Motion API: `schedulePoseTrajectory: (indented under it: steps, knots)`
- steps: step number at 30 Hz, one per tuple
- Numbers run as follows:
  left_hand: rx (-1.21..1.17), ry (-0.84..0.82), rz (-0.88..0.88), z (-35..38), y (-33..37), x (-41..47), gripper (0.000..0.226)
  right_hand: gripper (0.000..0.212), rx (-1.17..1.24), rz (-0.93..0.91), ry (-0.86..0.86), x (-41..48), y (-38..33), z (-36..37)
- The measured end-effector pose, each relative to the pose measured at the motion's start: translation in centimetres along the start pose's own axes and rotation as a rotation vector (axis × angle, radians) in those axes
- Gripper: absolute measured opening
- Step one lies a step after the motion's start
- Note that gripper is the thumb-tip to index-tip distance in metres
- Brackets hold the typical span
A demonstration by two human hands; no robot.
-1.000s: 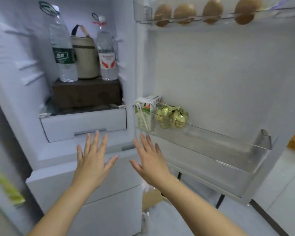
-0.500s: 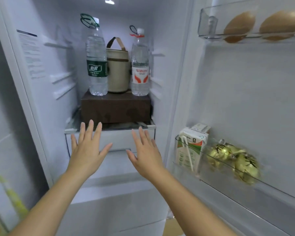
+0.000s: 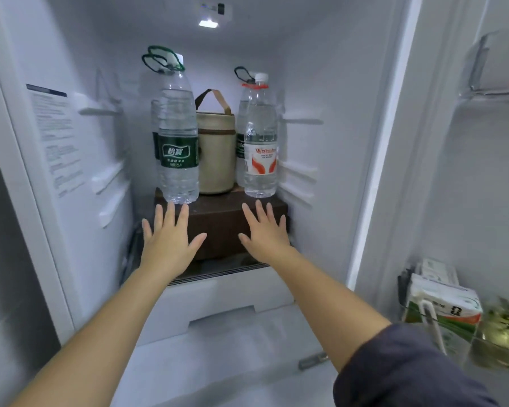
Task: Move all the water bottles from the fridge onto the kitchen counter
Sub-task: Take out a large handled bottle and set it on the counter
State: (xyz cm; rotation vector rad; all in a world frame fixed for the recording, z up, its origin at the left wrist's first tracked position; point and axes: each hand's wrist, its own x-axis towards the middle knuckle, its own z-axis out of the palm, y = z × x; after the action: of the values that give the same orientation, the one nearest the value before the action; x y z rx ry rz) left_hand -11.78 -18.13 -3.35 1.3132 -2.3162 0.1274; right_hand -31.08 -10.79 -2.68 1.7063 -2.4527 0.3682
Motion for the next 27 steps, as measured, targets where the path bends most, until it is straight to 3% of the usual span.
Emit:
schedulePoseTrajectory:
  steps: [3,8,11,15,20,27]
  knots:
    - [0.074,-0.043,0.001,1.6,-0.9,1.4,0.077,0.074,-0.057,-0.010,-0.034,1.7,0.2,-0.3]
    - [0.213,0.031,0.012,2.0,-0.9,2.0,0.076,0.079,-0.069,-0.011,-0.076,2.6,0.3,-0.1]
    - [-0.027,0.096,-0.079,0.3,-0.8,4.7,0.083,0.083,-0.069,-0.009,-0.088,2.7,0.6,-0.1]
    - [-0.549,0.186,-0.231,-1.1,-1.0,9.7,0.115,0.086,-0.074,-0.006,-0.113,2.9,0.6,-0.4]
    - [-0.743,0.175,-0.381,-1.7,-1.1,15.1,0.134,0.086,-0.057,-0.012,-0.138,3.4,0.9,-0.5]
    - [-0.800,0.269,-0.448,-1.0,-0.5,16.6,0.096,0.087,-0.027,-0.014,-0.171,3.9,1.2,-0.4]
